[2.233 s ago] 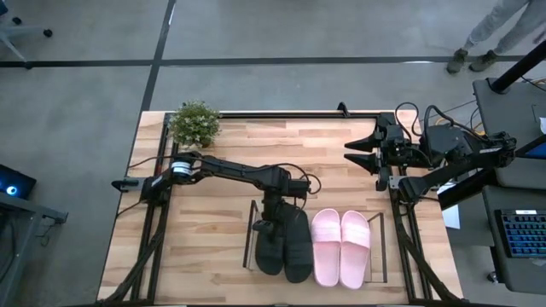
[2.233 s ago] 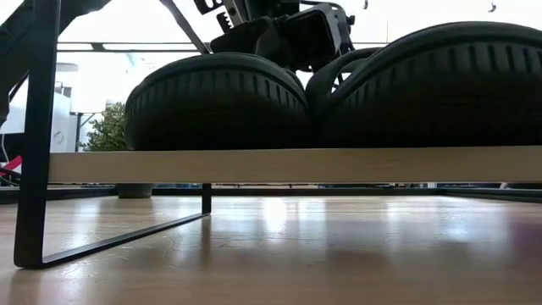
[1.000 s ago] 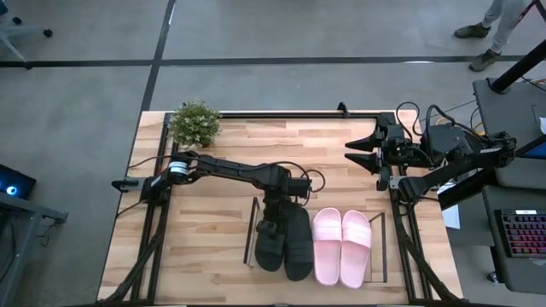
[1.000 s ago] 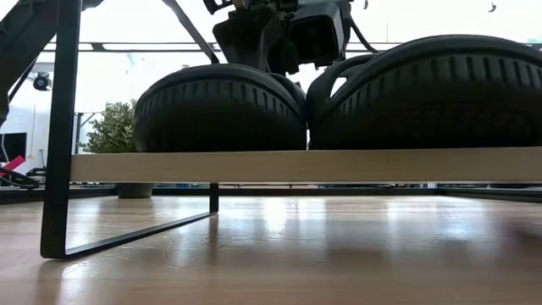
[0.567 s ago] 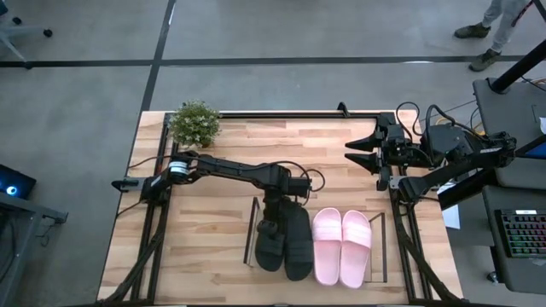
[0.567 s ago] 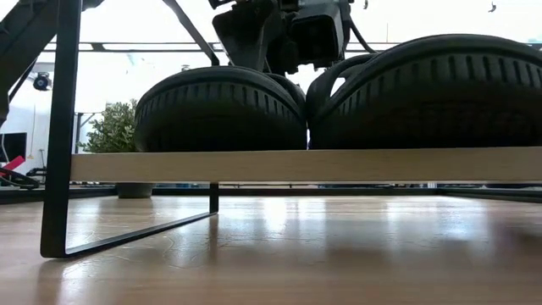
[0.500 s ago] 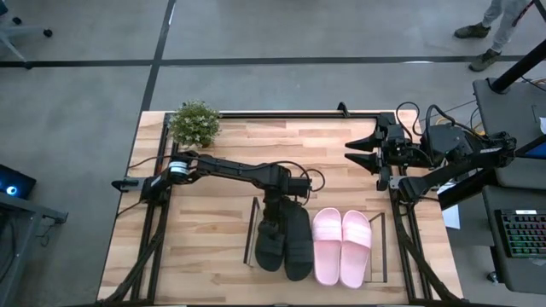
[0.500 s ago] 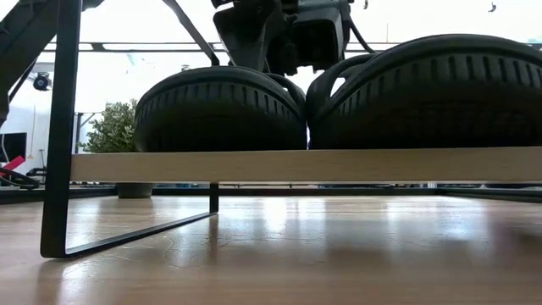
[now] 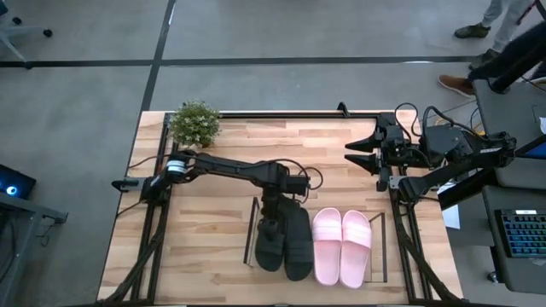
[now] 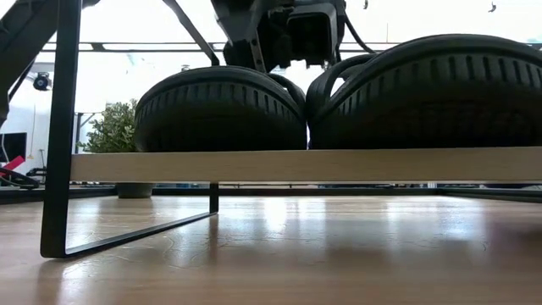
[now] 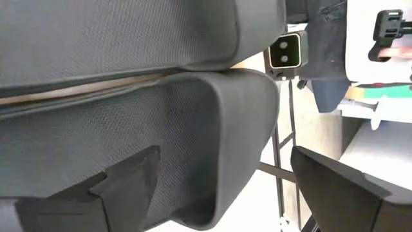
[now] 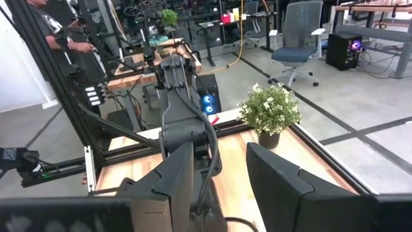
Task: Pick and place slides into the shelf
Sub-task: Return to Home Position
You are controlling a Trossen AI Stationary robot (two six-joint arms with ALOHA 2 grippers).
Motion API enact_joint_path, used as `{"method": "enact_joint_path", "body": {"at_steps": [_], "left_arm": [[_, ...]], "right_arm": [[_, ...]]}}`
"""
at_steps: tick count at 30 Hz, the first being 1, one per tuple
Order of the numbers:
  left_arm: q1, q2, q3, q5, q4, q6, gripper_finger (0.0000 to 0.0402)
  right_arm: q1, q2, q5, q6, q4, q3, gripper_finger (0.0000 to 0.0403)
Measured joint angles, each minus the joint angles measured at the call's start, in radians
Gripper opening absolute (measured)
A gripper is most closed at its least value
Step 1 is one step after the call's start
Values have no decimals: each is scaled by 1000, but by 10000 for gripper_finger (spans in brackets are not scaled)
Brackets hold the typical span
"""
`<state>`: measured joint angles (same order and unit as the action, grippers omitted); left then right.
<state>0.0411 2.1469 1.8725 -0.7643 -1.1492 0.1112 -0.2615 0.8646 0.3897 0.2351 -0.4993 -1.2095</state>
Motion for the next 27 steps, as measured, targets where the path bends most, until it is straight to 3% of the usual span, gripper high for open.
{"method": "enact_joint_path", "body": {"at_steps": [6, 15, 22, 27], "left_arm": [[-21, -45, 0, 28, 7, 3, 333], [-46, -138, 0, 161, 109, 7, 333], [-46, -256, 0, 400, 273, 5, 326], [-45, -355, -3, 632, 420, -2, 313]], "right_arm": [[0, 0, 0, -1, 1, 0, 137], [0, 2, 0, -1, 1, 0, 137], [0, 1, 0, 0, 3, 0, 137], [0, 2, 0, 0, 2, 0, 137]]}}
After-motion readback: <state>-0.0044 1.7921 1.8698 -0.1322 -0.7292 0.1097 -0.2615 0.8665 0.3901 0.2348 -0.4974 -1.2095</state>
